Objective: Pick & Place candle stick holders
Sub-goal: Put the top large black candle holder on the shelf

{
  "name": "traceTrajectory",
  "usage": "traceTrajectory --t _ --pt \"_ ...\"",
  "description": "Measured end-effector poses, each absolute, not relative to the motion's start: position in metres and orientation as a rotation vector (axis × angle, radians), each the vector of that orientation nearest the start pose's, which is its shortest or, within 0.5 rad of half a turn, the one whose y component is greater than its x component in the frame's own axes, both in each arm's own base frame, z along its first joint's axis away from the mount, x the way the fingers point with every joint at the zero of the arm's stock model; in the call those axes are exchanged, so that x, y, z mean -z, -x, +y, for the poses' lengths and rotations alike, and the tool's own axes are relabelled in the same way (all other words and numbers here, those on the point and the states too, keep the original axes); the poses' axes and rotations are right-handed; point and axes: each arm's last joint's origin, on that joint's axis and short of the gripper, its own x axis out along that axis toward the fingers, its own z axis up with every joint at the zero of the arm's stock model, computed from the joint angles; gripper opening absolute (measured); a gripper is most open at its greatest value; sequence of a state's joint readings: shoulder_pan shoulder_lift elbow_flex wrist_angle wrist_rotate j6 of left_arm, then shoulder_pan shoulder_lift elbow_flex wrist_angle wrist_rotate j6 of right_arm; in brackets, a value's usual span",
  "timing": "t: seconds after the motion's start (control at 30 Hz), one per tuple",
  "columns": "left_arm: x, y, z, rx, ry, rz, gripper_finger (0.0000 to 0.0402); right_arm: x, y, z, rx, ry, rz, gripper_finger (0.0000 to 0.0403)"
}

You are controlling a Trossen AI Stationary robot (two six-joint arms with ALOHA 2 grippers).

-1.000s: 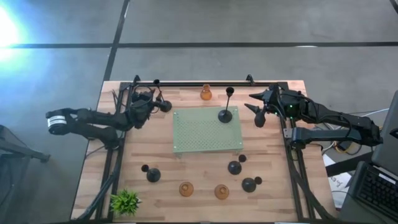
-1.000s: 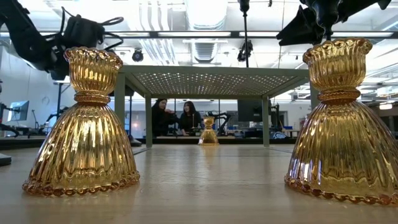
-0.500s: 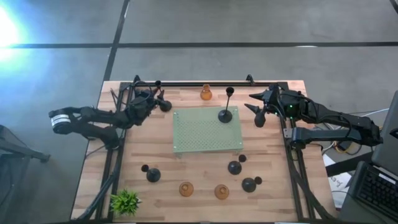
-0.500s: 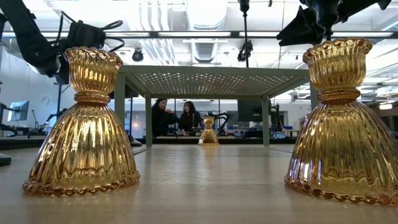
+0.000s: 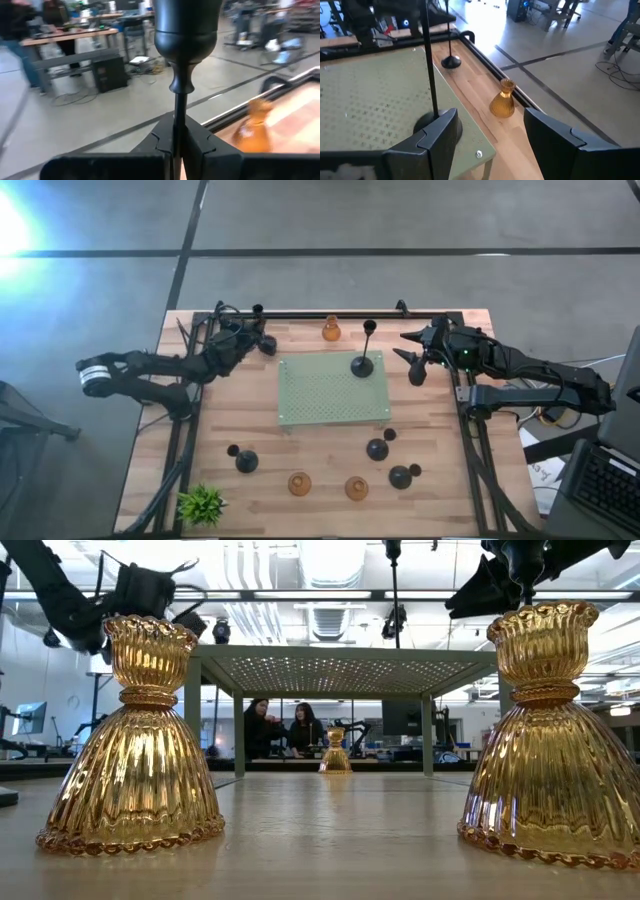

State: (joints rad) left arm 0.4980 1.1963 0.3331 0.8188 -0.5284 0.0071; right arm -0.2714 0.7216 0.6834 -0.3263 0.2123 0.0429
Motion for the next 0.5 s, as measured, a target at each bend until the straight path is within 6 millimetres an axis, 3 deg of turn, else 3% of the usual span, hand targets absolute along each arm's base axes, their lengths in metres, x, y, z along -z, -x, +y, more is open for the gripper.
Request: traceTrajectory --t 0.17,0.33,0.5 --pt "-0.233 -0.191 0.118 -0.982 -0.006 0.083 0.0016 -0.292 -0.151 -0.048 0.486 -0.055 0.364 0.0219" --pt "-0.281 -0.186 0.112 -0.915 -0.026 0.143 0.0016 -0.292 -0.15 -0.048 0.485 -0.051 0.364 0.0219" --pt "-0.327 -0.178 0.102 -0.779 -0.06 0.062 0.0016 -0.293 -0.149 -0.048 0.485 -0.051 0.355 0.0219"
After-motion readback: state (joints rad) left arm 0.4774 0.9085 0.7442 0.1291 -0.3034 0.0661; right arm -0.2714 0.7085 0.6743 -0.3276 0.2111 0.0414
